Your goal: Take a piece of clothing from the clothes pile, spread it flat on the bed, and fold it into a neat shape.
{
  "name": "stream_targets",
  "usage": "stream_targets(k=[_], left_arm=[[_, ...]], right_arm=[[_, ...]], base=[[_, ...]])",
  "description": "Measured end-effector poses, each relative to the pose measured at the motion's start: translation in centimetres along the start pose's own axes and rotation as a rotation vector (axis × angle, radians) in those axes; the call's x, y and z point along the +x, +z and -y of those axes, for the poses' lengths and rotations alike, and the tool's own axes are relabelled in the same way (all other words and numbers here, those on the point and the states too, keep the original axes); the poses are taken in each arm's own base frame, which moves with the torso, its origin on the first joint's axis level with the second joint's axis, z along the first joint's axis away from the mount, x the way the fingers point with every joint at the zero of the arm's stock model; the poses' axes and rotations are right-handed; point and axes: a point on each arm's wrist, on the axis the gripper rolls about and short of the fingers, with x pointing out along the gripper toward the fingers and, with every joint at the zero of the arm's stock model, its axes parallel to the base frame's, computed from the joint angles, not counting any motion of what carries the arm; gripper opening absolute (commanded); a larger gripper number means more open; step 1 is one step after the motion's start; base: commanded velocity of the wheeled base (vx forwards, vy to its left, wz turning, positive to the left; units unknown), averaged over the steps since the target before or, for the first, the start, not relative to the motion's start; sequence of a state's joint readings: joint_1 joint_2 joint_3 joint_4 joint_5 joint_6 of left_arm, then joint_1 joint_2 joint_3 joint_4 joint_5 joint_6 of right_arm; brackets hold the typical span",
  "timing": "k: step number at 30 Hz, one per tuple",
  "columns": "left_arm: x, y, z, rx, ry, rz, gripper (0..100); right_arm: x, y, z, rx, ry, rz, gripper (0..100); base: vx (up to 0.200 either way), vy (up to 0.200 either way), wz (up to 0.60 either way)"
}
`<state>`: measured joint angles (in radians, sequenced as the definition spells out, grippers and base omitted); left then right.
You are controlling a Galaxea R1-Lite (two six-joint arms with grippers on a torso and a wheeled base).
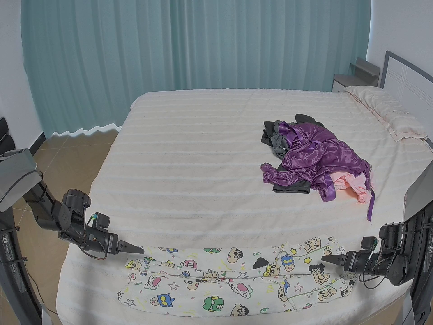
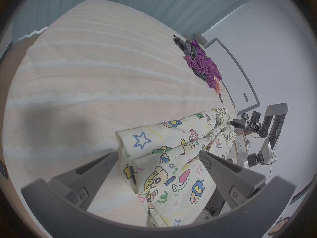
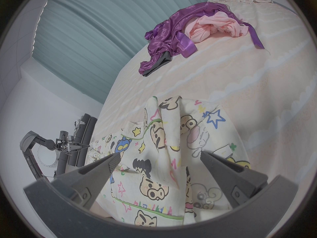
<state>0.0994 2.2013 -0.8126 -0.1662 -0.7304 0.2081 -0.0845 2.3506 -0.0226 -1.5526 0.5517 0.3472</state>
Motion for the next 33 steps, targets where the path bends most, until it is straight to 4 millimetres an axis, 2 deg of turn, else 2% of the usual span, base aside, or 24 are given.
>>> stream_targets(k=[15, 16, 25, 33], left_arm=[[1.9, 0.0, 1.0, 0.039, 0.044, -0.06, 100], [1.9, 0.0, 1.0, 0.041, 0.052, -0.062, 0], [2.1, -0.1, 1.2, 0.043, 0.081, -0.077, 0], [1.1, 0.4, 1.6, 0.047, 0.088, -0.047, 0]], right_arm=[[0.1, 0.0, 0.0, -0.002, 0.001, 0.0, 100], [0.1, 0.0, 0.0, -0.003, 0.002, 0.001, 100], [0.1, 0.1, 0.0, -0.002, 0.001, 0.002, 100], [0.1, 0.0, 0.0, -0.002, 0.001, 0.002, 100]], base=[[0.0, 0.0, 0.0], [0.0, 0.0, 0.0], [0.0, 0.0, 0.0], [0.0, 0.0, 0.0]])
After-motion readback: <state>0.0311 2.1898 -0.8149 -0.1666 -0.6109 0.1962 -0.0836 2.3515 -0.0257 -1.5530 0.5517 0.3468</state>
